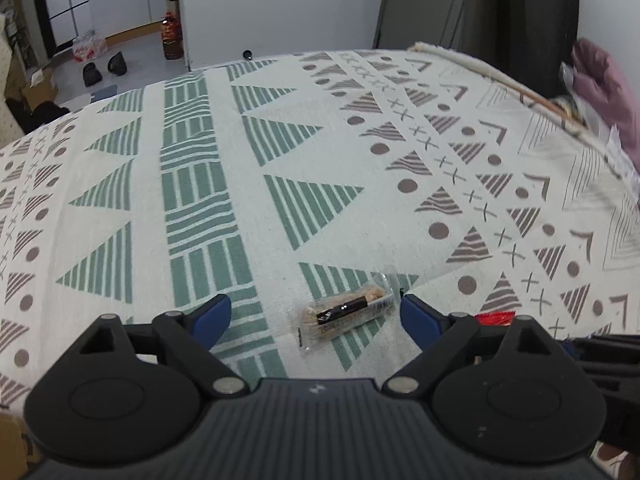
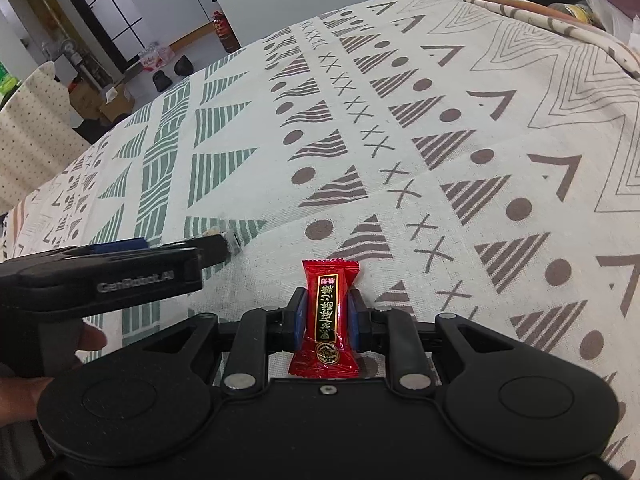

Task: Organize snacks
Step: 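Close the left tool on the clear-wrapped snack bar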

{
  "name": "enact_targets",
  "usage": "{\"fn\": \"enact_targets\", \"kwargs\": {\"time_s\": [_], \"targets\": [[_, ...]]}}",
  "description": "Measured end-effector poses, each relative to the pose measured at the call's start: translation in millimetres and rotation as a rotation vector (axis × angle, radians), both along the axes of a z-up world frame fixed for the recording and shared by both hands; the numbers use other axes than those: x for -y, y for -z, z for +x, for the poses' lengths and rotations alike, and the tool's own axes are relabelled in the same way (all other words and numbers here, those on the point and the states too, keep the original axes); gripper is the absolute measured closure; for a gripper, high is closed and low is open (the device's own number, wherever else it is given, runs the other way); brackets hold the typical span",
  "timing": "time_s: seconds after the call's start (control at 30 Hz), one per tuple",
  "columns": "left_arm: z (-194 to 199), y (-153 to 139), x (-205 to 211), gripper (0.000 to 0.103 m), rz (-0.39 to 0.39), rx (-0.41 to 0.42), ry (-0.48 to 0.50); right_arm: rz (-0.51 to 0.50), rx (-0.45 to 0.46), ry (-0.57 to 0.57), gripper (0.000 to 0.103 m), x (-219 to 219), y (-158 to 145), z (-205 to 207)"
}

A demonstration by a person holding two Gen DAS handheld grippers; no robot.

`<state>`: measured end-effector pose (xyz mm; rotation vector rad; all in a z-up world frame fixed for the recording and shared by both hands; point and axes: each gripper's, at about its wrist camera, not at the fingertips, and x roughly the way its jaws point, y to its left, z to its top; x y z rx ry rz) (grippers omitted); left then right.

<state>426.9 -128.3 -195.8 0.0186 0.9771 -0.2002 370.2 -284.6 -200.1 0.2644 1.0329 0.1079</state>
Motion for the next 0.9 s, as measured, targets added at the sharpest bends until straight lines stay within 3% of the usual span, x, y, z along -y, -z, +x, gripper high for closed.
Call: {"fn": "enact_targets", "kwargs": {"time_s": [0.27,0.63,0.9], "targets": [[1,5,11,0.046,-0.024,-0.004,0.046,0.011,-0.002,0.006,0.082,2,0,0],[-17,3,13,0.056,-0.021,0.004,0.041,0.025,0.003,0.001,0.082,0,-2,-2],[-38,-15,3,0.056,-0.041,0.035,-0.019,0.073,0.034,-0.019,0.082,-4,-16,-12]]}}
